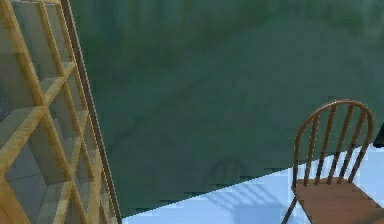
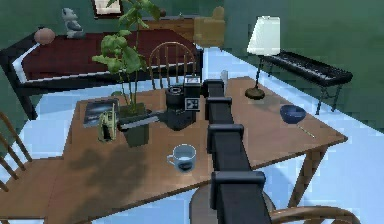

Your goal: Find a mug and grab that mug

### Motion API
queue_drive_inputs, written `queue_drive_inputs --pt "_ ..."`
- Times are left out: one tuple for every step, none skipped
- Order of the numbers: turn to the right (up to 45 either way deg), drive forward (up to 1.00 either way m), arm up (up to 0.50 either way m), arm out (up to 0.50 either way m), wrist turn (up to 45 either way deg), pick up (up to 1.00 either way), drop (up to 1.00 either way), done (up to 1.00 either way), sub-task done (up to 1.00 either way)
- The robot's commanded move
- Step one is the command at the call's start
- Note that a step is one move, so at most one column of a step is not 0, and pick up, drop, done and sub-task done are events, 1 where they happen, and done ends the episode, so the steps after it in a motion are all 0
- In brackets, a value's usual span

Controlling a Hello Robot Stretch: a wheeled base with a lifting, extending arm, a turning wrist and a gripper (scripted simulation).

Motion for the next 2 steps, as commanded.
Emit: queue_drive_inputs --pt "0.0 0.00 0.00 0.00 36.0 0.00 0.00 0.00 0.00" --pt "0.0 0.00 0.00 0.02 0.0 0.00 0.00 0.00 0.00"
